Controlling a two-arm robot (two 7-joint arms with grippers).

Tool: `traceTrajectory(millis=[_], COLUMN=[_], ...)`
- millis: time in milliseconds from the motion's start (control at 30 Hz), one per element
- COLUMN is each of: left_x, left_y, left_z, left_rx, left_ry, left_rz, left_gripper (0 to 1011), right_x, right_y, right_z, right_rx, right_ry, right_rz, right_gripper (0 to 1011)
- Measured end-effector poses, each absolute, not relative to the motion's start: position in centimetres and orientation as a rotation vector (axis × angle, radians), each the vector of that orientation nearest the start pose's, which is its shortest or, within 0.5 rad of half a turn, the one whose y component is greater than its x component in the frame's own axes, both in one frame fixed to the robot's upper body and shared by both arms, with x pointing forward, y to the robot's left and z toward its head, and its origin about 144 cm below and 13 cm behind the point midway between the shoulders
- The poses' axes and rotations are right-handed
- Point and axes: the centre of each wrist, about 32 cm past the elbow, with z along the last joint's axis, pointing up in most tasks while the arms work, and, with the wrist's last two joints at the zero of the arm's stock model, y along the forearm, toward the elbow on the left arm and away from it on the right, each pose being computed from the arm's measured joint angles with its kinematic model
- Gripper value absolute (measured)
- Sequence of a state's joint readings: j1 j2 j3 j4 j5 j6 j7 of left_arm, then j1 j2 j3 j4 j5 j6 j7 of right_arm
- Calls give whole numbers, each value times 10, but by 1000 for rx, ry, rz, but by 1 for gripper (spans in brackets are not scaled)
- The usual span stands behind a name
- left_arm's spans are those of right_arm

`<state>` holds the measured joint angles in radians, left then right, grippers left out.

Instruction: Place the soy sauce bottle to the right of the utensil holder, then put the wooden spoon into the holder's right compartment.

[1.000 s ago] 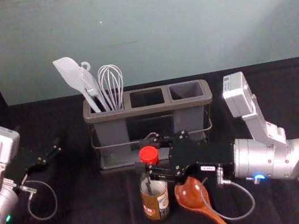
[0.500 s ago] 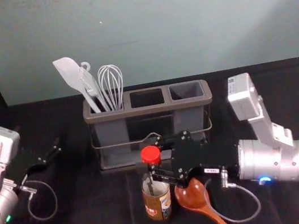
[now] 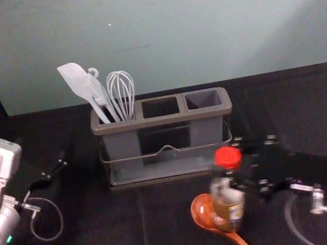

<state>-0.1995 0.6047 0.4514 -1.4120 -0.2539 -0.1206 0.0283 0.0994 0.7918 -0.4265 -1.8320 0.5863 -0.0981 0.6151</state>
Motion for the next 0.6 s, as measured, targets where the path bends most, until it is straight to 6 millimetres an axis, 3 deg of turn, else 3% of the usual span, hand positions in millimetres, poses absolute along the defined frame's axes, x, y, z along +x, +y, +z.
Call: traceTrajectory(millis=[267,600], left_x=[489,489], left_y=[310,310], left_z=[1140,1140], left_rx=[304,304], left_ry=[-285,-285], left_rz=[1248,1248], left_gripper=[1012,1011], right_x=[421,439], right_y=[-336,-358], right_z=[1221,1218], right_rx=[-98,-116], right_ry=[-166,-155], right_rz=[-654,-795], right_gripper=[392,392])
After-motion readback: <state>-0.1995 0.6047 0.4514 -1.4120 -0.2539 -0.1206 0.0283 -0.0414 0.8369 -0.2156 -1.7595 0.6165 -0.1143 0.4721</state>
